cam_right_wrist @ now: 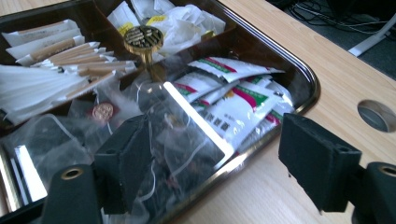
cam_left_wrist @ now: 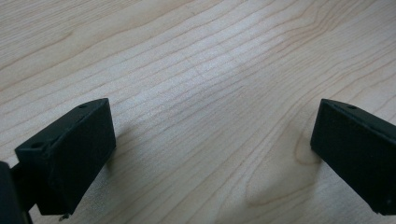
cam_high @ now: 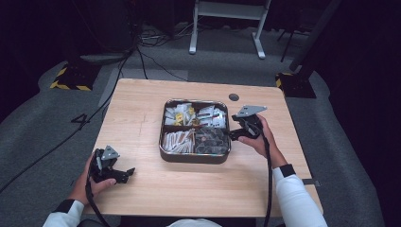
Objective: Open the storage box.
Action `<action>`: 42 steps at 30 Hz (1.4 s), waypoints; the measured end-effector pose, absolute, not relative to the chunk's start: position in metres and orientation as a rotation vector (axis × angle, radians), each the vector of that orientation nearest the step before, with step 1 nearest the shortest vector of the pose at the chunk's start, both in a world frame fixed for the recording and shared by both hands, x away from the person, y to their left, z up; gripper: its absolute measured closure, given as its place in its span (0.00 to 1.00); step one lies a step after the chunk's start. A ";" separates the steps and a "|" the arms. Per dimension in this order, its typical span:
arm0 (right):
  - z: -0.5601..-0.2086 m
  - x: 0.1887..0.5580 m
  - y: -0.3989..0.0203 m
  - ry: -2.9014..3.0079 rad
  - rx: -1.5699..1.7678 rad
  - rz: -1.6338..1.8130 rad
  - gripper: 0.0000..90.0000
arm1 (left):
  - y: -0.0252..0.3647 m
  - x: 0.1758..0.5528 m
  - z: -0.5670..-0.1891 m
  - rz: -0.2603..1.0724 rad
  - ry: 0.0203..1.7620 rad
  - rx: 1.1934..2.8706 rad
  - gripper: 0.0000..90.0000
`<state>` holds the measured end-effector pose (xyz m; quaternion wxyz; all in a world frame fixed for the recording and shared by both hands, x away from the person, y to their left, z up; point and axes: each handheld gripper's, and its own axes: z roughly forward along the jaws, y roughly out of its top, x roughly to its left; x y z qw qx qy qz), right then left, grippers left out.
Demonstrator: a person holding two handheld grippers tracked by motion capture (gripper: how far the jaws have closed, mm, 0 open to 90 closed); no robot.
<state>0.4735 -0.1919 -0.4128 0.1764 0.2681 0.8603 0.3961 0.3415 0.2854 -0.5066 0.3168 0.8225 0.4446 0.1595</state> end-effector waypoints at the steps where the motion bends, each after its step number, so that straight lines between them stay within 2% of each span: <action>1: -0.413 0.477 -0.187 2.447 0.750 1.123 0.29 | 0.286 0.342 -0.507 0.421 1.169 2.166 0.00; 14: -0.410 0.487 -0.146 2.482 0.676 1.121 0.30 | 0.286 0.342 -0.507 0.420 1.170 2.165 0.00; 27: -0.411 0.491 -0.123 2.501 0.645 1.123 0.30 | 0.286 0.341 -0.507 0.418 1.171 2.163 0.00; 42: -0.425 0.501 -0.085 2.591 0.640 1.078 0.33 | 0.286 0.341 -0.507 0.418 1.172 2.162 0.00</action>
